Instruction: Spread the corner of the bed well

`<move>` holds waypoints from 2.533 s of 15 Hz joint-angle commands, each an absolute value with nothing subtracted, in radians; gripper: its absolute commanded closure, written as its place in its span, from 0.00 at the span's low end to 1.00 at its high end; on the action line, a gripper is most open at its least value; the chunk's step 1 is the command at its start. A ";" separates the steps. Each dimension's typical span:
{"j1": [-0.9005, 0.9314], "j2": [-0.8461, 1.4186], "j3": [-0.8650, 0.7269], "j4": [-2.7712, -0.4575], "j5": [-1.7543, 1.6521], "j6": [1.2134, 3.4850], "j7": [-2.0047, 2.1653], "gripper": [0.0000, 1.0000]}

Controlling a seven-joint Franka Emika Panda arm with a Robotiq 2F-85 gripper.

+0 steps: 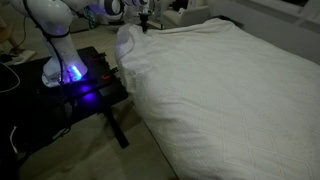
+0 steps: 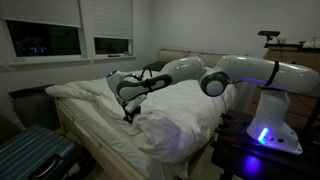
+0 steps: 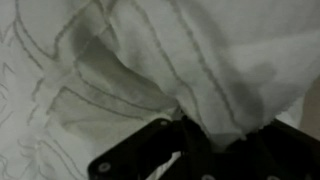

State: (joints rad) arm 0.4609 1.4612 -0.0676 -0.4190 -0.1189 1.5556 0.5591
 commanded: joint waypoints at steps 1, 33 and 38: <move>0.528 1.423 -0.052 -0.399 -0.128 1.620 0.464 0.97; 0.505 1.467 0.136 -0.451 0.019 1.756 -0.016 0.00; 0.539 1.488 0.128 -0.390 0.008 1.539 0.042 0.00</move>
